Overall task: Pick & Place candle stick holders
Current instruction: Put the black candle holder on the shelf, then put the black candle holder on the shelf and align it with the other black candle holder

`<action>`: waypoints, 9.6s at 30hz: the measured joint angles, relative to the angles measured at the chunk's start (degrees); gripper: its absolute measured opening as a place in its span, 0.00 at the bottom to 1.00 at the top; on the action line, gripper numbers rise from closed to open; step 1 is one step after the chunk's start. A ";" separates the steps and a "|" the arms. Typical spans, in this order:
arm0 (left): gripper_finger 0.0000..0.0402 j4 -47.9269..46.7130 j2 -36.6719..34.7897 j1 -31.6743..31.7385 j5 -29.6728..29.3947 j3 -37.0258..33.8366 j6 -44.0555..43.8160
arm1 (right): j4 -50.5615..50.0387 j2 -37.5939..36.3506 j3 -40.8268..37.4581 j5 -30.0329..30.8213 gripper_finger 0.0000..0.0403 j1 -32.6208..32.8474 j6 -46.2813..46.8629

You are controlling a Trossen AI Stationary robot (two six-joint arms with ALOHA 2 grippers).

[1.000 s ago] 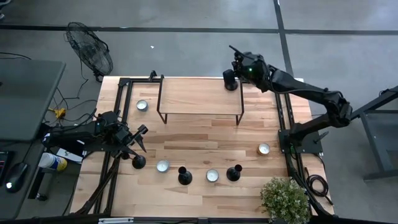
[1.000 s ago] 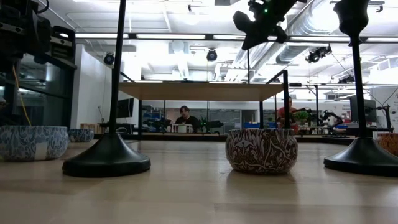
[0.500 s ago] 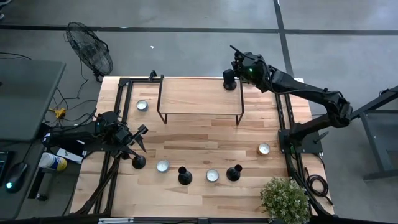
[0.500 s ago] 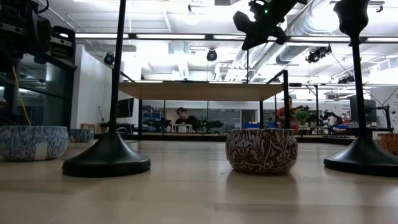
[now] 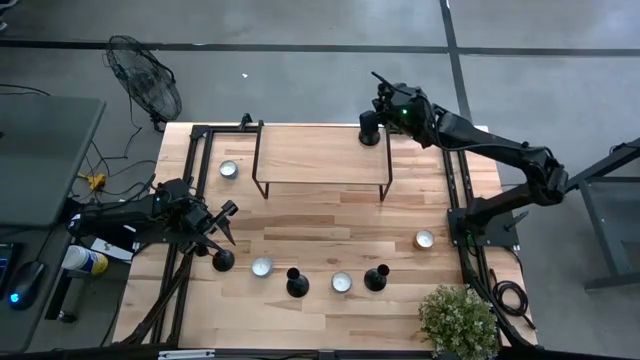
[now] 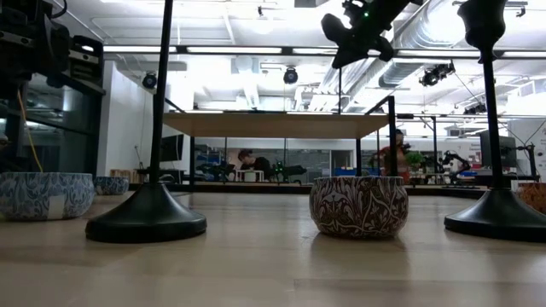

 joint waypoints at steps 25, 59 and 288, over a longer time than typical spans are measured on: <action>0.34 0.00 0.00 -0.01 -0.17 0.00 0.00 | -1.83 -0.50 0.00 0.32 0.16 0.00 -3.26; 0.34 0.00 0.00 -0.02 0.02 0.00 0.01 | -10.61 -5.72 0.00 -0.07 0.47 2.97 -1.07; 0.34 -0.01 0.00 -0.02 0.00 0.00 0.01 | -13.02 -5.13 -3.63 -10.37 0.08 7.76 0.62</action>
